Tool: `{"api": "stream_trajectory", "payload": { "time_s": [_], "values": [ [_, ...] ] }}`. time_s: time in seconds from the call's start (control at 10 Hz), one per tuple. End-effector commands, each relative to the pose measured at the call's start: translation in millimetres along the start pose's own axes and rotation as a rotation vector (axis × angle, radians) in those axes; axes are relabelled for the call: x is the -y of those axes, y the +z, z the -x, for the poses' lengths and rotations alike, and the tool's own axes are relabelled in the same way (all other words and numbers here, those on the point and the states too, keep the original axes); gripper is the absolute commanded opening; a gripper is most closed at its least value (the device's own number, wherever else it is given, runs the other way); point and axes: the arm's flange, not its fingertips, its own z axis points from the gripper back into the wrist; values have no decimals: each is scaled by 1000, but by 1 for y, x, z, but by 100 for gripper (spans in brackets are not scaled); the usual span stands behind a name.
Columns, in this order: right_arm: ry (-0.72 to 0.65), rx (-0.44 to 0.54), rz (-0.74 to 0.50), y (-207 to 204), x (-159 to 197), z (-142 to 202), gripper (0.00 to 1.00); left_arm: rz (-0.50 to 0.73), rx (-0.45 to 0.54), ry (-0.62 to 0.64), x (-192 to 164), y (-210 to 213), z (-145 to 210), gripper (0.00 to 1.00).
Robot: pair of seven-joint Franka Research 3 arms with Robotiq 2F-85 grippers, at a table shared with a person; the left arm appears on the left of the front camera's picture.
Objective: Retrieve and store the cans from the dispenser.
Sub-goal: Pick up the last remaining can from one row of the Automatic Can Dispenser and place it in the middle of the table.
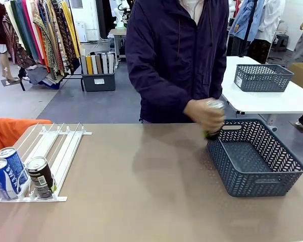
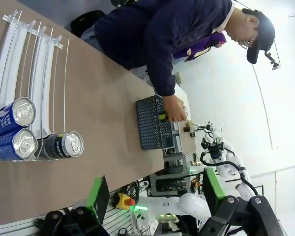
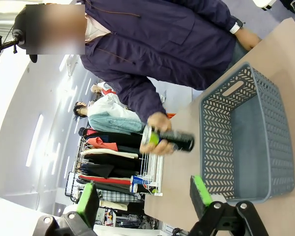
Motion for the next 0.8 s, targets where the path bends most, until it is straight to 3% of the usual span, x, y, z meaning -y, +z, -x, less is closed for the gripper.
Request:
{"api": "stream_trajectory", "payload": {
  "time_s": [0.0, 0.1, 0.4, 0.5, 0.7],
  "values": [
    [24, 10, -17, -1, -2, -2, 100, 17, 1, -22, 2, 0, -3, 100],
    [24, 10, -17, -1, -2, -2, 100, 0, 0, 0, 0, 0, 0, 100],
    [24, 10, -17, -1, -2, -2, 100, -550, -327, -202, 44, -83, 12, 100],
    [24, 10, -17, -1, -2, -2, 100, -702, -393, -269, 50, -121, 19, 100],
    [24, 10, -17, -1, -2, -2, 100, -825, -494, -428, 48, -182, 25, 100]
  ]
}}
